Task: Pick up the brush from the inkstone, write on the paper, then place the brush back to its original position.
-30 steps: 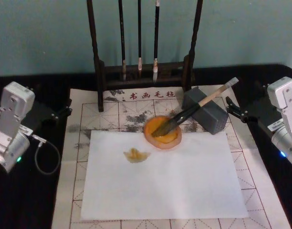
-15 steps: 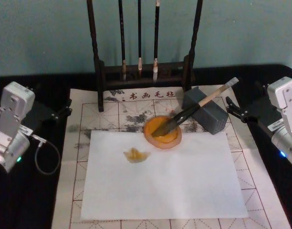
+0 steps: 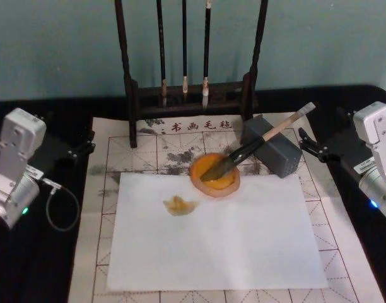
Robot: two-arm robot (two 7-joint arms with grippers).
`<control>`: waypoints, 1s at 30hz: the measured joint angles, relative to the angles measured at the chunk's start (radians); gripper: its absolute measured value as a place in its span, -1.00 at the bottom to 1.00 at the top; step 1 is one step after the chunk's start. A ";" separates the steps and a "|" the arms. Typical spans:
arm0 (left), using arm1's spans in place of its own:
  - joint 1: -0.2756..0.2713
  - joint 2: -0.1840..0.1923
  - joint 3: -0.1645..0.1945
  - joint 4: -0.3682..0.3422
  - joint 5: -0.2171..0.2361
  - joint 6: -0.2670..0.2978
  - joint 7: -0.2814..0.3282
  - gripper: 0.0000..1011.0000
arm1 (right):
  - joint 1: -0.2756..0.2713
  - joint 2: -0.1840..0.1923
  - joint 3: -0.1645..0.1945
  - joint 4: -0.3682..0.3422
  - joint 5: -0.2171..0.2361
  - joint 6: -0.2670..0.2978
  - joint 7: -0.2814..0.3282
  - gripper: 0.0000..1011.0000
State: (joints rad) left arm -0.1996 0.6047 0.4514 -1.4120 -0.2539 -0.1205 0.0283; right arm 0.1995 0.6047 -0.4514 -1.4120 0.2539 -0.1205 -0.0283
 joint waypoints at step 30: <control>0.000 0.000 0.000 0.000 0.000 0.000 0.000 0.98 | -0.070 -0.093 0.198 -0.062 0.420 0.256 0.217 0.98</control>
State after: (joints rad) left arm -0.1996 0.6047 0.4514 -1.4120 -0.2539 -0.1205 0.0282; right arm 0.1293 0.5120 -0.2530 -1.4745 0.6734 0.1356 0.1887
